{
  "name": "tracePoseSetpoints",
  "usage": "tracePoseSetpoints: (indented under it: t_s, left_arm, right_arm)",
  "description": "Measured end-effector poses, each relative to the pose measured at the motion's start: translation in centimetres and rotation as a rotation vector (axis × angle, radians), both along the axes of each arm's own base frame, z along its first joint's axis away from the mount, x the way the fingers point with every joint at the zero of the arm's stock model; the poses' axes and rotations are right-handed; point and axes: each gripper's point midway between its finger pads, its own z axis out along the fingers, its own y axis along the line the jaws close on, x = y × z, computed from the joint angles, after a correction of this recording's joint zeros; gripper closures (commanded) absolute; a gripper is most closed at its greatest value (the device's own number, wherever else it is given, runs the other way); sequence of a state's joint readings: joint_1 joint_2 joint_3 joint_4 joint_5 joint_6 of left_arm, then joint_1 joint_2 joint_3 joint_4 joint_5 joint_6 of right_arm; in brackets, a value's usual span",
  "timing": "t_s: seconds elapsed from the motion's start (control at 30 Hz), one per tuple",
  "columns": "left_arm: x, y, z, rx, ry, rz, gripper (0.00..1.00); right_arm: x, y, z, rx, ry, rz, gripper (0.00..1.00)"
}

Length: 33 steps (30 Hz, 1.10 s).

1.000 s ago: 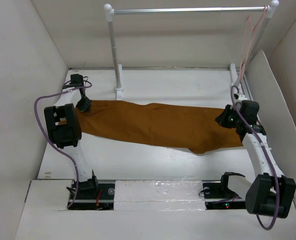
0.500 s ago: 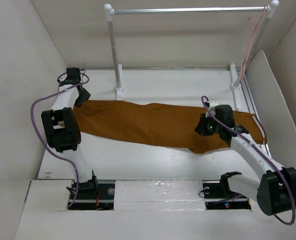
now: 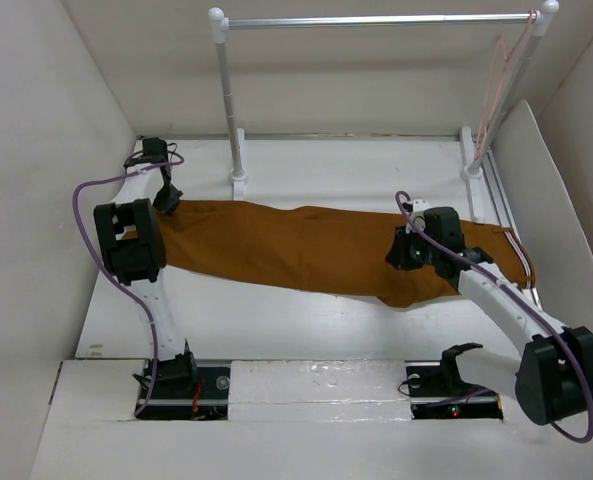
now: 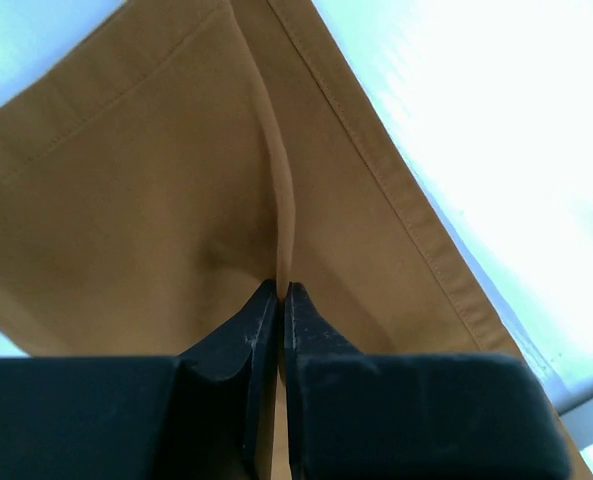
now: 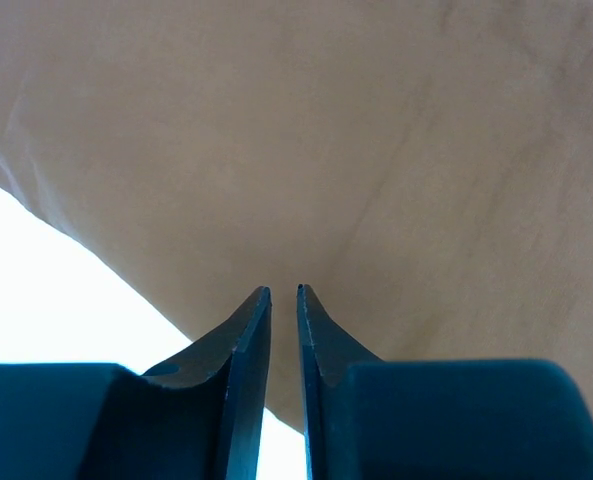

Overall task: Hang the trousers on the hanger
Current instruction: Fold the trousers at the center of the board.

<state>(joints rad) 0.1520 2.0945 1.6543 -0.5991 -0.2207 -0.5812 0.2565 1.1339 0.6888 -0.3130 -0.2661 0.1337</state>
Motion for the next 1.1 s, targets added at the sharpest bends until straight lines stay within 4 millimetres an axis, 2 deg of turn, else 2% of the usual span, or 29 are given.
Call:
tracePoseSetpoints:
  t_s: [0.13,0.37,0.5,0.6,0.67,0.7,0.77,0.8,0.83,0.87,0.9,0.97,1.07,1.1]
  left_arm:
    - [-0.1,0.1,1.7,0.009,-0.027,0.002,1.00]
    - [-0.1,-0.2,7.1,0.012,-0.130,0.000,1.00]
    - [1.3,-0.1,7.9,0.008,-0.143,0.004,1.00]
    - [3.5,0.4,6.6,0.013,-0.123,0.009,1.00]
    - [4.7,0.8,4.6,0.014,-0.088,0.015,0.96]
    - [5.1,1.0,3.1,0.015,-0.059,0.018,0.88]
    - [5.1,1.5,0.4,0.022,-0.002,0.021,0.79]
    - [4.7,1.7,-0.7,0.023,0.029,0.023,0.66]
    - [4.3,1.9,-1.3,0.024,0.049,0.021,0.57]
    - [4.1,2.2,-1.5,0.028,0.059,0.022,0.50]
    - [4.1,2.5,-1.3,0.033,0.056,0.024,0.41]
    - [4.2,3.0,-1.0,0.047,0.047,0.027,0.34]
    - [3.9,3.3,-0.9,0.055,0.053,0.033,0.32]
    - [3.7,3.3,-0.8,0.054,0.050,0.034,0.31]
  right_arm:
    - [0.4,-0.1,-0.9,-0.017,0.016,-0.003,0.70]
    - [1.4,-0.4,-4.1,-0.064,0.095,0.010,0.69]
    - [1.7,-0.3,-4.3,-0.074,0.097,0.019,0.69]
    - [2.0,-0.4,-3.5,-0.075,0.070,0.018,0.68]
    - [2.0,-0.4,-2.7,-0.073,0.047,0.014,0.65]
    - [1.9,-0.5,-2.2,-0.072,0.036,0.012,0.63]
    - [1.9,-0.7,-0.8,-0.069,0.001,0.006,0.60]
    - [1.9,-0.8,0.1,-0.066,-0.022,0.000,0.57]
    - [1.9,-1.0,1.0,-0.062,-0.046,-0.005,0.55]
    - [2.0,-1.2,2.0,-0.060,-0.071,-0.011,0.54]
    - [2.2,-1.4,3.0,-0.058,-0.097,-0.019,0.49]
    - [2.4,-2.3,4.8,-0.052,-0.141,-0.048,0.45]
    - [2.4,-4.8,6.9,-0.051,-0.191,-0.130,0.35]
    - [2.4,-5.8,7.3,-0.052,-0.203,-0.163,0.27]
